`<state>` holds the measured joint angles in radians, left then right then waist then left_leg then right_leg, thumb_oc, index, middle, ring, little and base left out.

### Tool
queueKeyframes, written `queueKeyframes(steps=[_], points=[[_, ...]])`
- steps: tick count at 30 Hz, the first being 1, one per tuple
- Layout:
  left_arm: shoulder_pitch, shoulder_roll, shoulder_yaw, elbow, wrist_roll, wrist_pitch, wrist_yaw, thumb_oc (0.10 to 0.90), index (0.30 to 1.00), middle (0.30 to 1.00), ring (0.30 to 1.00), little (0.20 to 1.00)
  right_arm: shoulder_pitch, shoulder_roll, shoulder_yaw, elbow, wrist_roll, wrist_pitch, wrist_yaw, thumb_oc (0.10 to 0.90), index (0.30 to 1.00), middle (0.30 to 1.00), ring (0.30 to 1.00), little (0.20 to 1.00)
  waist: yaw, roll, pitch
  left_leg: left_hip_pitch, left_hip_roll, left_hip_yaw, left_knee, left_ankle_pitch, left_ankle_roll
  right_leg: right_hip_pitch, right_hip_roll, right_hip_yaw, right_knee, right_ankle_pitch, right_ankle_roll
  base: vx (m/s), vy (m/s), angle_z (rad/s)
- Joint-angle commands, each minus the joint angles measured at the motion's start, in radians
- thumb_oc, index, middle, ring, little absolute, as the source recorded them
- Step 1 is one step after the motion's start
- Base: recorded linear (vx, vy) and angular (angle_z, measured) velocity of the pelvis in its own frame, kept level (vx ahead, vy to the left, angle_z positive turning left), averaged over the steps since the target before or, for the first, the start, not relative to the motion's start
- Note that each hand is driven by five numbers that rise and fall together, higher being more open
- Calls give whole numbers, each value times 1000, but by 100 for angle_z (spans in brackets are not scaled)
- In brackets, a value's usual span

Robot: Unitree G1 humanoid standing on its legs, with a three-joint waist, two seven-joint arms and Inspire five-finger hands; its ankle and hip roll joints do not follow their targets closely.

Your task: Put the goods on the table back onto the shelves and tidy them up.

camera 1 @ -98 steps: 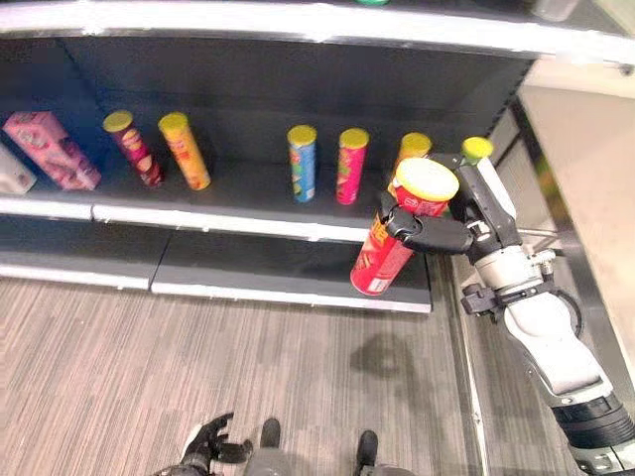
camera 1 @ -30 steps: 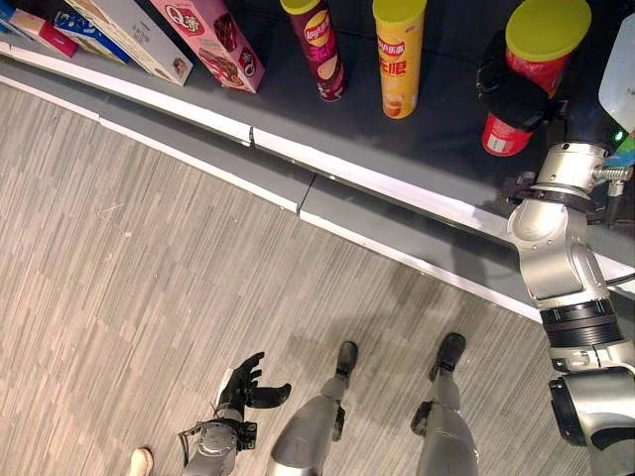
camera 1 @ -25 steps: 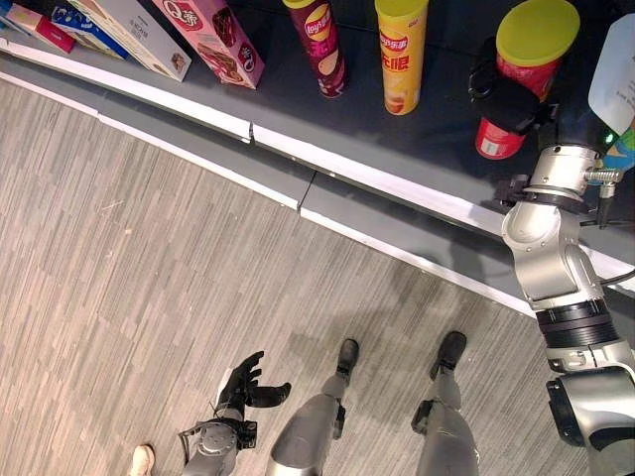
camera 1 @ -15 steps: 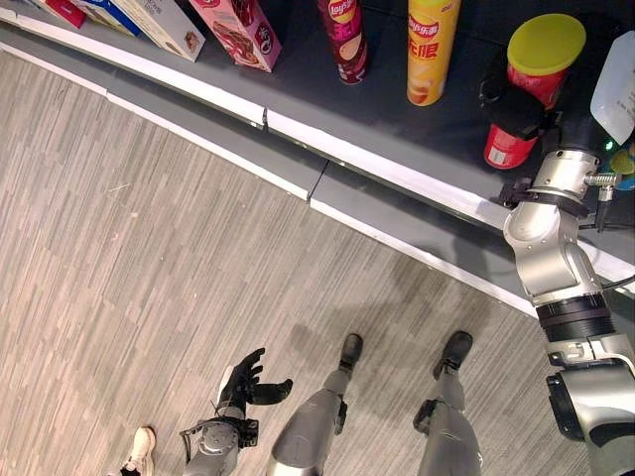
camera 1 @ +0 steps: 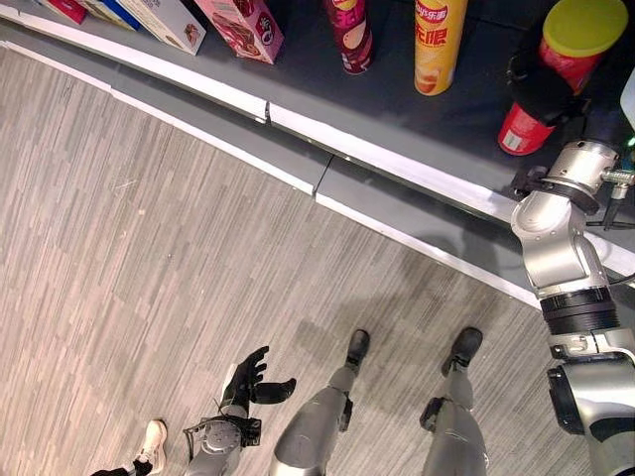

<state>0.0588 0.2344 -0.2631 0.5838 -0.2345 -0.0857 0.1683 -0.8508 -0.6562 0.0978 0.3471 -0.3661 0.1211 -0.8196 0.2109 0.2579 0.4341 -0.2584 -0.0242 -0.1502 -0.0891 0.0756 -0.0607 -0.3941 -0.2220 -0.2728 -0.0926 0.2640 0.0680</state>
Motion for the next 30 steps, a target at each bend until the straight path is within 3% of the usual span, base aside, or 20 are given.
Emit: queueKeyframes(steps=[1, 7, 19, 20, 21, 22, 30], points=[[-2, 122, -57, -24, -18, -47, 52, 800, 900, 900, 900, 900, -169, -110, 7, -42, -17, -57, -89, 400, 300, 300, 300, 300, 30, -8, -43, -85, -19, -5, 3, 10, -16, 145, -74, 7, 45, -180, 147, 0, 0, 0], [-3, 117, -64, -22, -21, -46, 49, 800, 900, 900, 900, 900, -173, -106, 10, -45, -6, -60, -88, 400, 300, 300, 300, 300, 35, 2, -49, -90, -21, -7, 3, 9, -14, 137, -76, 5, 47, -180, 148, 0, 0, 0], [-5, 120, -67, -32, -25, -50, 50, 800, 900, 900, 900, 900, -192, -112, 44, -8, 3, -60, -75, 400, 300, 300, 300, 300, 39, -5, -49, -89, -24, -12, 4, 6, -11, 137, -79, 5, 48, -181, 150, 0, 0, 0], [-6, 120, -67, -31, -26, -50, 50, 800, 900, 900, 900, 900, -192, -114, 45, -4, 4, -60, -75, 525, 488, 488, 488, 488, 39, -6, -50, -89, -24, -12, 4, 6, -11, 137, -79, 4, 48, -181, 150, 0, 0, 0], [-6, 121, -68, -32, -27, -50, 50, 800, 900, 900, 900, 900, -194, -116, 48, -2, 6, -60, -74, 758, 836, 836, 836, 836, 40, -7, -50, -89, -24, -13, 4, 6, -10, 137, -79, 4, 49, -182, 150, 0, 0, 0], [-5, 121, -69, -32, -26, -50, 50, 800, 900, 900, 900, 900, -196, -116, 51, 0, 7, -59, -74, 800, 900, 900, 900, 900, 39, -8, -50, -89, -24, -13, 4, 6, -10, 137, -79, 5, 49, -182, 150, 0, 0, 0], [-7, 121, -68, -26, -29, -46, 48, 800, 900, 900, 900, 900, -191, -114, 59, 14, 24, -61, -63, 800, 900, 900, 900, 900, 34, -16, -50, -85, -22, -8, 4, 2, -10, 137, -78, 9, 51, -185, 149, 0, 0, 0]])
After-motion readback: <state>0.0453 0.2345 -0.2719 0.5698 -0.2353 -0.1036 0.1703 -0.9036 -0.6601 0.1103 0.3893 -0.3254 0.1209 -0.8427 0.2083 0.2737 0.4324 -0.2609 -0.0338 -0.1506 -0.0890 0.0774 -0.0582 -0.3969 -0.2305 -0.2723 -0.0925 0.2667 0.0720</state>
